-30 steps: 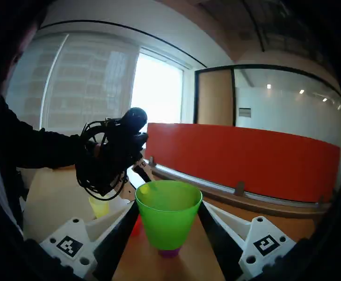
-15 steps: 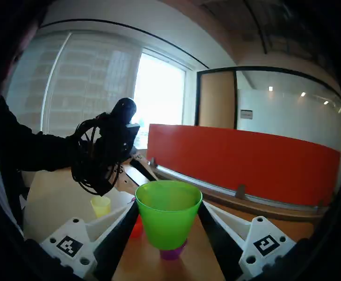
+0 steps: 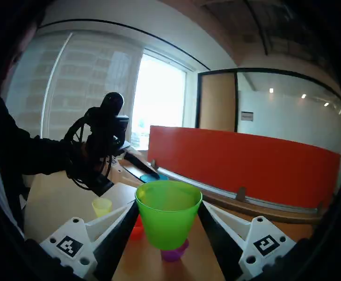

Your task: Pour water

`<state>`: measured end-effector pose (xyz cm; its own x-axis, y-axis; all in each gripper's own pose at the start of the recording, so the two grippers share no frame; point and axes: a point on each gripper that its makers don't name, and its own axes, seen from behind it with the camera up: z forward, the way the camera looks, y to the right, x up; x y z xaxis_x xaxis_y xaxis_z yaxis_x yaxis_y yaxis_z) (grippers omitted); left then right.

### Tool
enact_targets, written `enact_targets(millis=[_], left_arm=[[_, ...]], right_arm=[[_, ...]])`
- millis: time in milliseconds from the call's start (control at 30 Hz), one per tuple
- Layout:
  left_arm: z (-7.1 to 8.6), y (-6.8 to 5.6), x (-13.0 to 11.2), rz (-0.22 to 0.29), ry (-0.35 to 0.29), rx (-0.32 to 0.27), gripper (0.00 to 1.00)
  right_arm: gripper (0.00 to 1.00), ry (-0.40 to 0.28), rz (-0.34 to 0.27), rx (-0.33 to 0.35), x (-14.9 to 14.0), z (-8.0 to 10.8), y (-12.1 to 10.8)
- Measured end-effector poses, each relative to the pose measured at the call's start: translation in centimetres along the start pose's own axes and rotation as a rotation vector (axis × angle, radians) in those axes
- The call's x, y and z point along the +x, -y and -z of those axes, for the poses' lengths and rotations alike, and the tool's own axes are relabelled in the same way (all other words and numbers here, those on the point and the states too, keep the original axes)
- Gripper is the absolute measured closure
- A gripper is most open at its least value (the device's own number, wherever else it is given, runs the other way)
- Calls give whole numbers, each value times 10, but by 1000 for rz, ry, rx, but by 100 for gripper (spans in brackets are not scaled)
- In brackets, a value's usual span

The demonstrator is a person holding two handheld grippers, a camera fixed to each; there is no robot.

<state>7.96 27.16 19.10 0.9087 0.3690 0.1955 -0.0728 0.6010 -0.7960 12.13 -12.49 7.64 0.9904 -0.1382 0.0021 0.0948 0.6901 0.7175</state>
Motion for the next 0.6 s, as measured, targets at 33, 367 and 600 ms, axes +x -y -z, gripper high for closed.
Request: enact_targets(millis=[33, 367, 600], left_arm=[[1, 0, 2, 0, -7, 2, 11], [10, 1, 11, 13, -65, 17, 11], [18, 1, 24, 53, -137, 21, 11]], right_arm=[[9, -1, 1, 1, 0, 0, 0], [9, -2, 1, 1, 2, -1, 1], [9, -4, 3, -2, 4, -2, 1]])
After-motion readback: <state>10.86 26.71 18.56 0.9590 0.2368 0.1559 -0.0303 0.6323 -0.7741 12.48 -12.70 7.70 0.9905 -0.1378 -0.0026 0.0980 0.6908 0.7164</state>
